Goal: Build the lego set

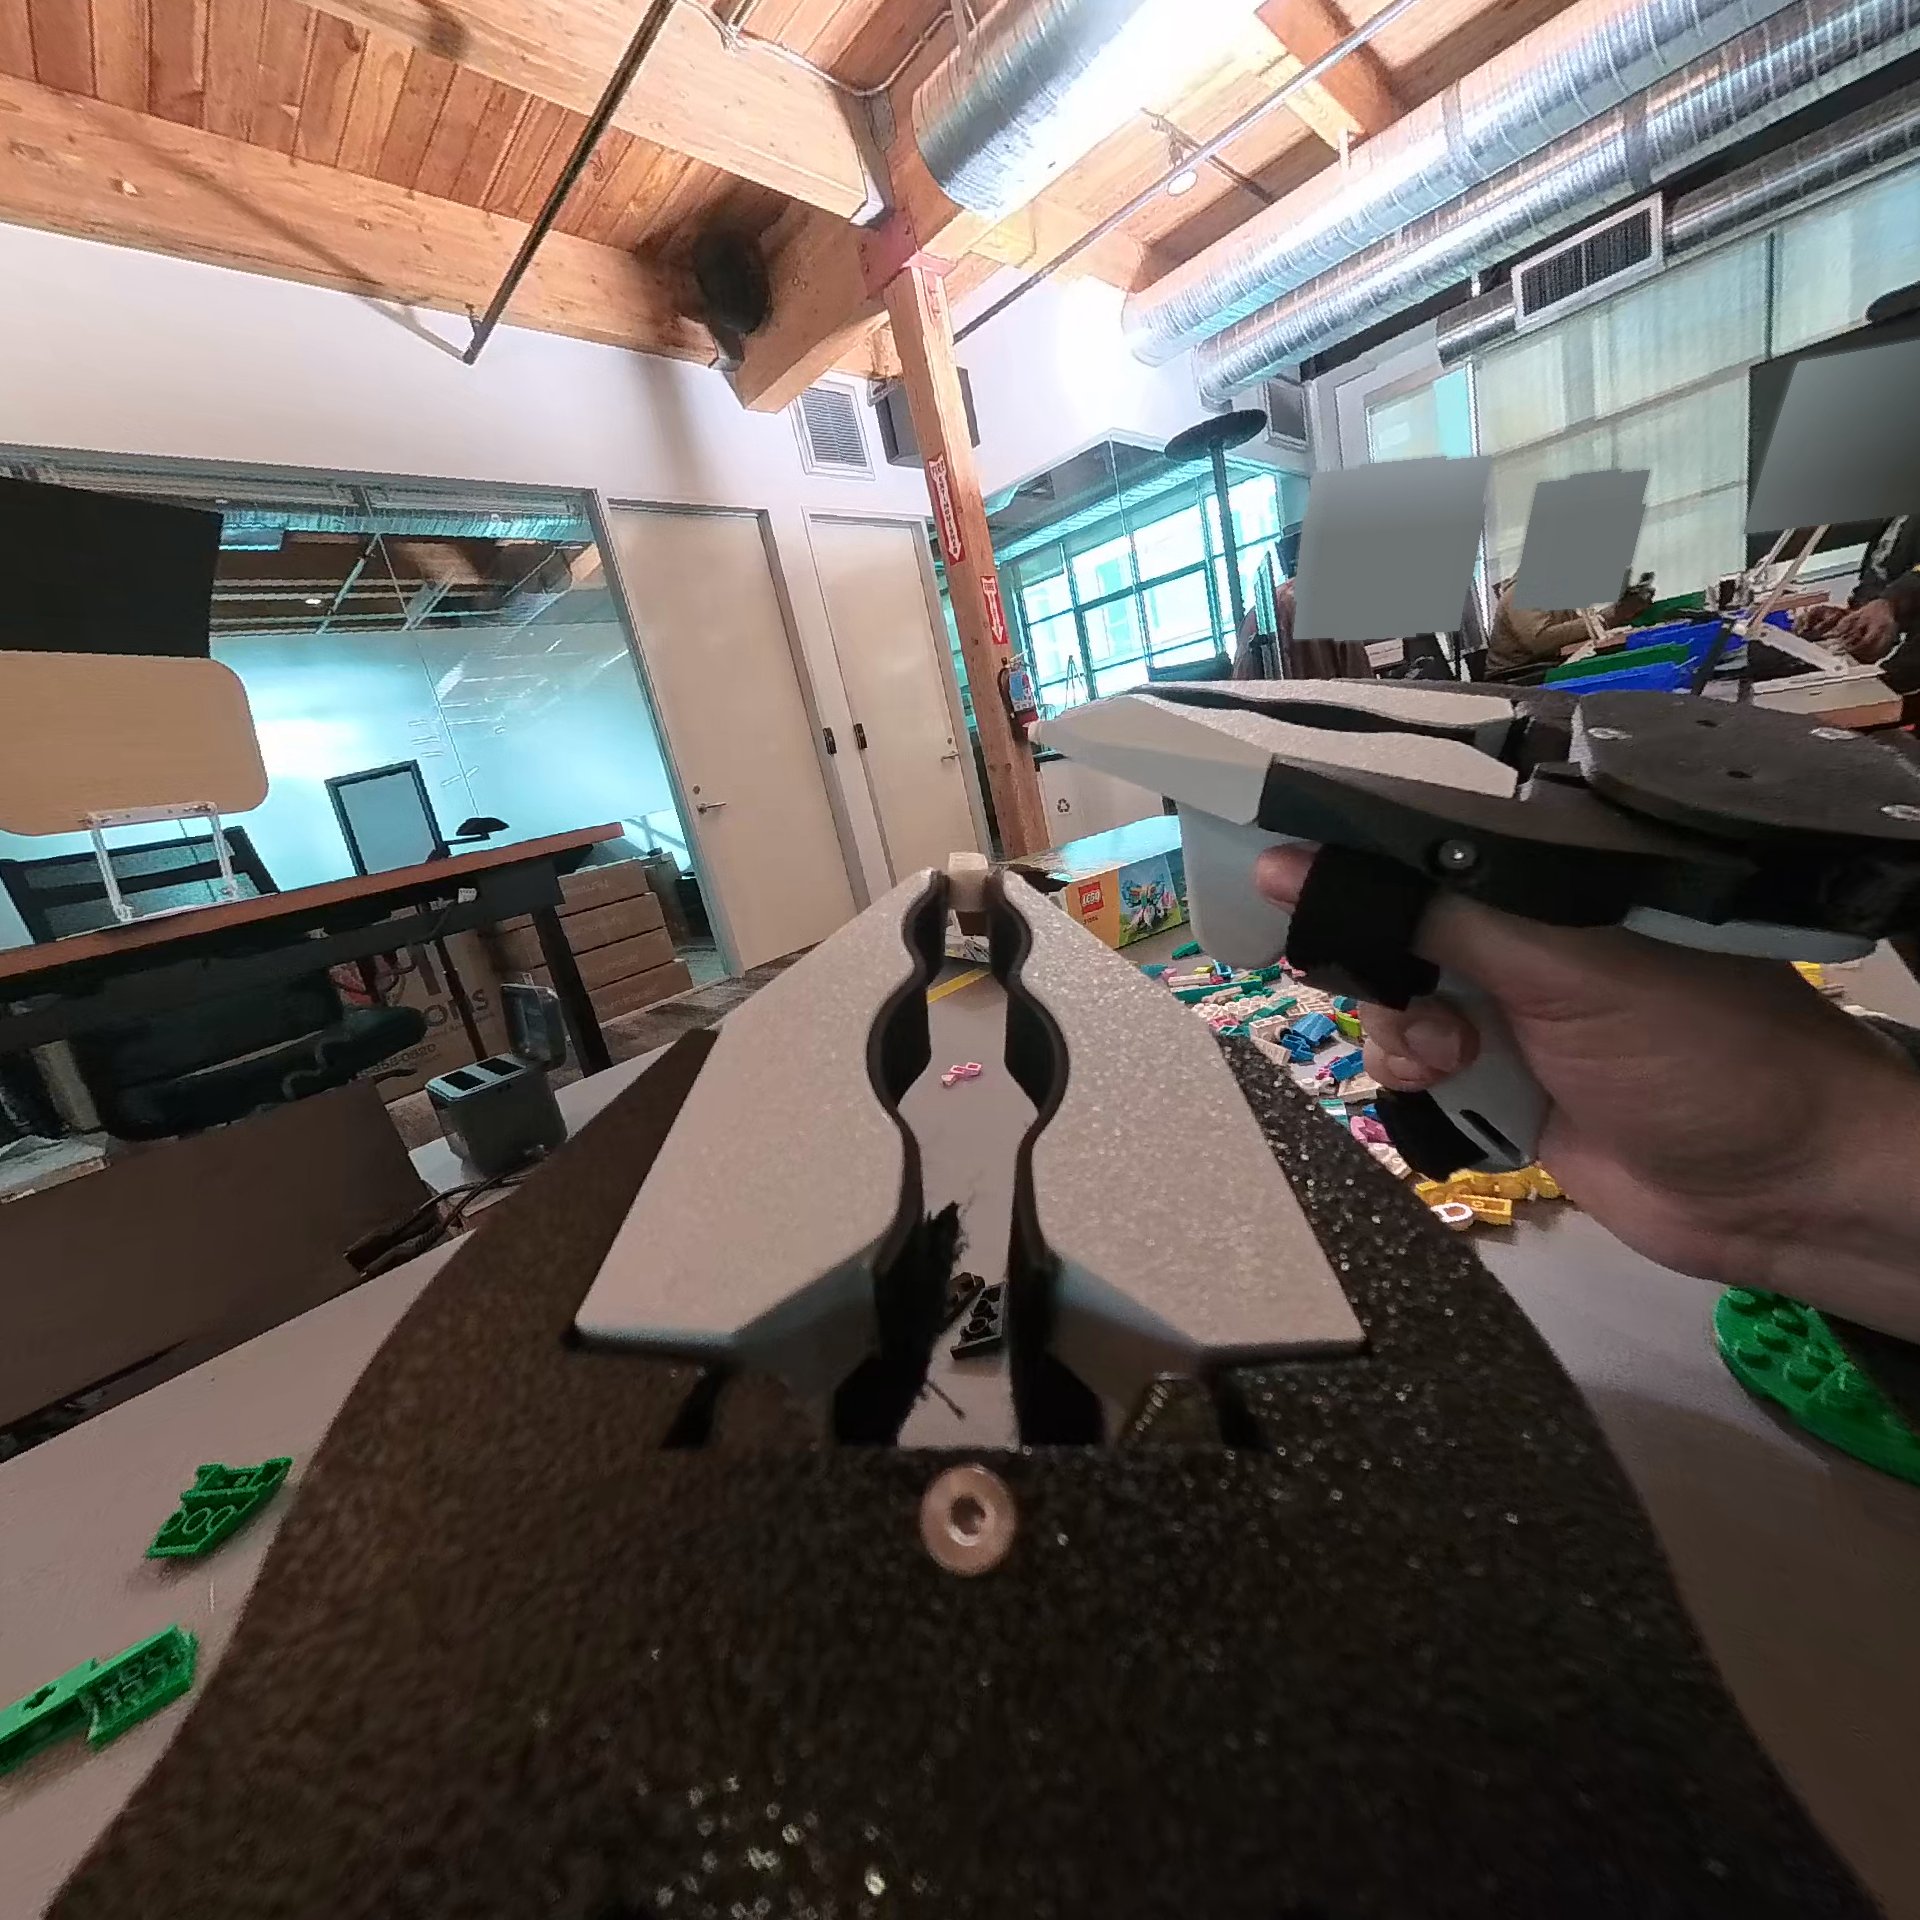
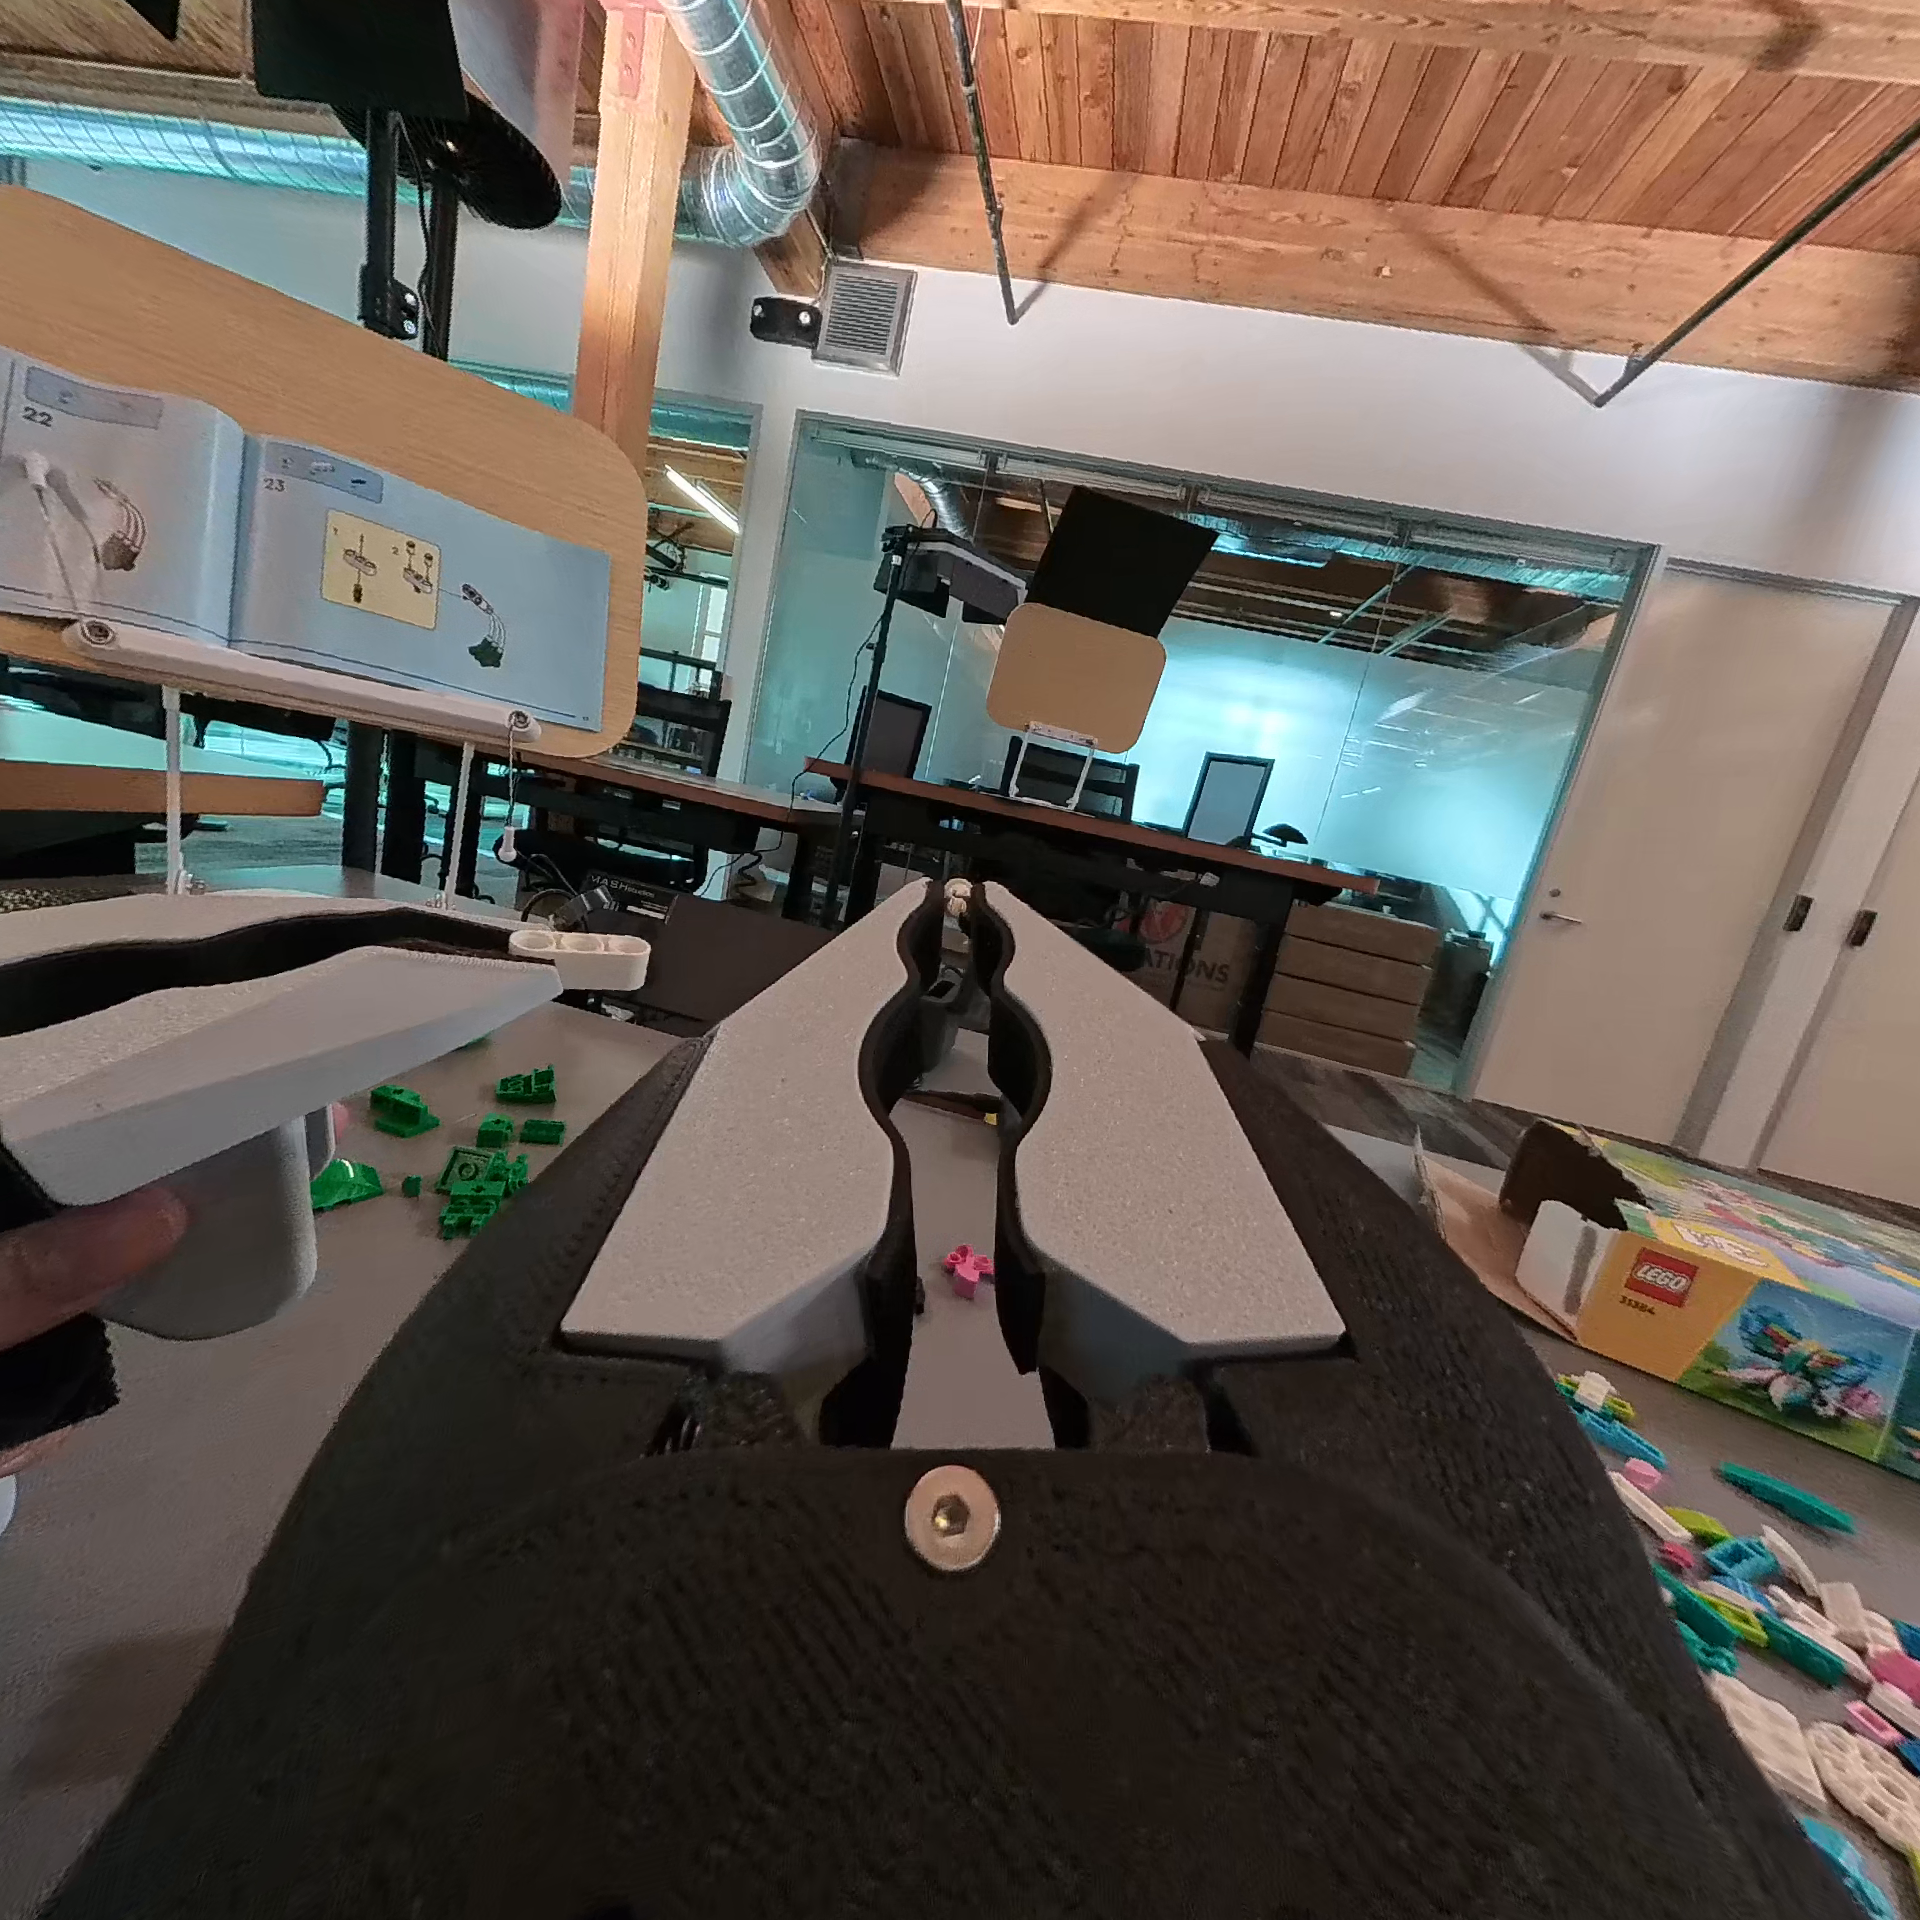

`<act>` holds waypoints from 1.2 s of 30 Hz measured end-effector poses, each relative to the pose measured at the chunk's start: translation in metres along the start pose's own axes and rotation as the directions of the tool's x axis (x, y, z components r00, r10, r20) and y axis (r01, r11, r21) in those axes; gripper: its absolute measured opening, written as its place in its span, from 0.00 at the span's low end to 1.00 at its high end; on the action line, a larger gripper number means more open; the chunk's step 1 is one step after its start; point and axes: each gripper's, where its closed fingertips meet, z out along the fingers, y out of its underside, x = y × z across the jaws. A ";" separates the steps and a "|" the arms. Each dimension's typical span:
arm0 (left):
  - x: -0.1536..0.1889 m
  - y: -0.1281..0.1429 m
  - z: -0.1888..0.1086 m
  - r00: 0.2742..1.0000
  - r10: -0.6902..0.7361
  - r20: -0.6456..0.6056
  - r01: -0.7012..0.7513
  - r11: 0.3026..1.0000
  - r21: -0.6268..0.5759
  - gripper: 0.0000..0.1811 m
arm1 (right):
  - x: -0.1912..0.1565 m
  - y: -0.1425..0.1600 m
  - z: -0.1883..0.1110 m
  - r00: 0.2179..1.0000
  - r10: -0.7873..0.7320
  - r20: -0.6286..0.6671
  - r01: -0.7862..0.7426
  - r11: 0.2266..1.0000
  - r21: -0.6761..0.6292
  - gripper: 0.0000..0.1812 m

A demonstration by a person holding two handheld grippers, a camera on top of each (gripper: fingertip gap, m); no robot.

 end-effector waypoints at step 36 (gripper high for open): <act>-0.013 -0.006 -0.004 0.987 0.112 0.113 -0.112 0.994 0.000 0.03 | 0.014 0.002 -0.002 0.996 0.077 -0.041 -0.077 0.997 -0.001 0.02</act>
